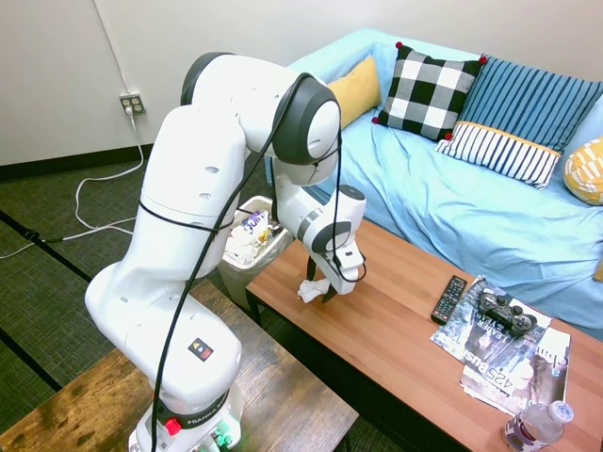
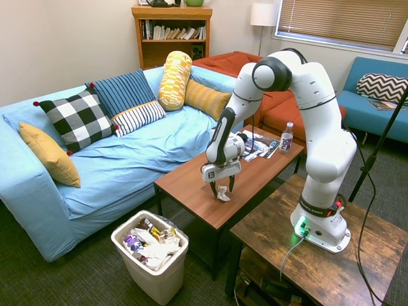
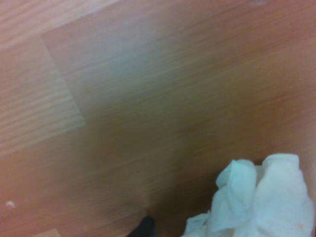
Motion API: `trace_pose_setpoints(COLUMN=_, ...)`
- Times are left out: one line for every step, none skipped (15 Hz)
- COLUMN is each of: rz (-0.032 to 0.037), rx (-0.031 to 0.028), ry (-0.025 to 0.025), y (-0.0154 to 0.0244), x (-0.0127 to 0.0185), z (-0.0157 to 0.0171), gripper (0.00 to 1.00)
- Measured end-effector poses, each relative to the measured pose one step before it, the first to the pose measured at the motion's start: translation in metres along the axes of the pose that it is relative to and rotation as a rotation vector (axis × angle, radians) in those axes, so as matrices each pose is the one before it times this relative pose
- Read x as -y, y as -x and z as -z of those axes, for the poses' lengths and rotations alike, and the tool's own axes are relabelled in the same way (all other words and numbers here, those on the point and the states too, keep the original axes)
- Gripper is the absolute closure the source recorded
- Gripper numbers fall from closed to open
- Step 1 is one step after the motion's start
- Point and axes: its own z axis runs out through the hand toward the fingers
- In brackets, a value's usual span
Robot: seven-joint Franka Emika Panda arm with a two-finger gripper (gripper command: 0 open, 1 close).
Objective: Throw the tissue in the trash bin
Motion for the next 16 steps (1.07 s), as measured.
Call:
trace_pose_setpoints(rz=0.00038, rx=0.00389, ry=-0.00274, y=0.00163, x=0.00062, z=-0.00012, gripper=1.00)
trace_pose_setpoints(rz=0.00153, rx=0.00005, ry=-0.00125, y=0.00069, x=0.00056, z=0.00013, gripper=1.00)
trace_pose_setpoints(rz=0.00144, rx=-0.00017, ry=-0.00062, y=0.00048, x=0.00051, z=0.00015, gripper=1.00)
trace_pose_setpoints(rz=0.00126, rx=0.00035, ry=-0.00078, y=0.00090, x=0.00072, z=0.00006, gripper=1.00)
trace_pose_setpoints(rz=0.00014, rx=0.00076, ry=-0.00233, y=0.00082, x=0.00124, z=0.00043, gripper=1.00)
trace_pose_setpoints(rz=0.00166, rx=0.00030, ry=-0.00390, y=0.00059, x=0.00203, z=0.00090, gripper=1.00)
trace_pose_setpoints(rz=0.00314, rx=0.00069, ry=-0.00288, y=0.00131, x=0.00194, z=0.00064, gripper=1.00)
trace_pose_setpoints(rz=0.00413, rx=0.00157, ry=-0.00070, y=0.00238, x=0.00171, z=-0.00050, gripper=1.00)
trace_pose_setpoints(rz=0.00579, rx=-0.00008, ry=-0.00103, y=0.00277, x=0.00265, z=-0.00046, gripper=1.00)
trace_pose_setpoints(rz=0.00718, rx=-0.00137, ry=-0.00231, y=0.00274, x=0.00308, z=0.00029, gripper=1.00)
trace_pose_setpoints(rz=0.00697, rx=-0.00226, ry=-0.00333, y=0.00241, x=0.00330, z=0.00095, gripper=1.00)
trace_pose_setpoints(rz=0.00459, rx=-0.00181, ry=-0.00351, y=0.00109, x=0.00237, z=0.00115, gripper=1.00)
trace_pose_setpoints(rz=0.00708, rx=-0.00127, ry=-0.00385, y=0.00020, x=0.00190, z=0.00119, gripper=1.00)
trace_pose_setpoints(rz=0.01088, rx=-0.00175, ry=-0.00533, y=0.00041, x=0.00229, z=0.00177, gripper=1.00)
trace_pose_setpoints(rz=0.01399, rx=-0.00246, ry=-0.00694, y=0.00270, x=0.00272, z=0.00268, gripper=1.00)
trace_pose_setpoints(rz=0.01878, rx=-0.00667, ry=-0.01362, y=0.00599, x=0.00519, z=0.00612, gripper=1.00)
